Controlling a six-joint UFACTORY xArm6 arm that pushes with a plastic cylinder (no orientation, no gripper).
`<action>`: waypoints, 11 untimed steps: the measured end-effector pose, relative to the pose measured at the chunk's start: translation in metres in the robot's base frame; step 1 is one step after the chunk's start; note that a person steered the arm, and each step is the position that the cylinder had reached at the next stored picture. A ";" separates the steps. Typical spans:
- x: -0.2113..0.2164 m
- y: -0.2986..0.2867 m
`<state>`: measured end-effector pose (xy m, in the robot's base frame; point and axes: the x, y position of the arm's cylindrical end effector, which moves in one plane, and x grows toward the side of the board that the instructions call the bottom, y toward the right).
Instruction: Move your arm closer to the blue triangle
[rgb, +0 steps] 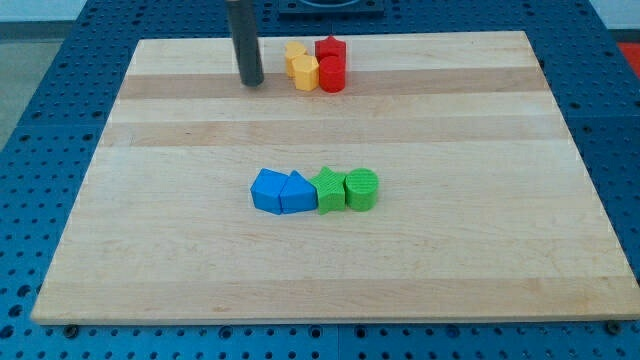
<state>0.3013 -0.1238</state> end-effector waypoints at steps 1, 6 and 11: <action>0.030 -0.012; 0.127 -0.060; 0.236 0.050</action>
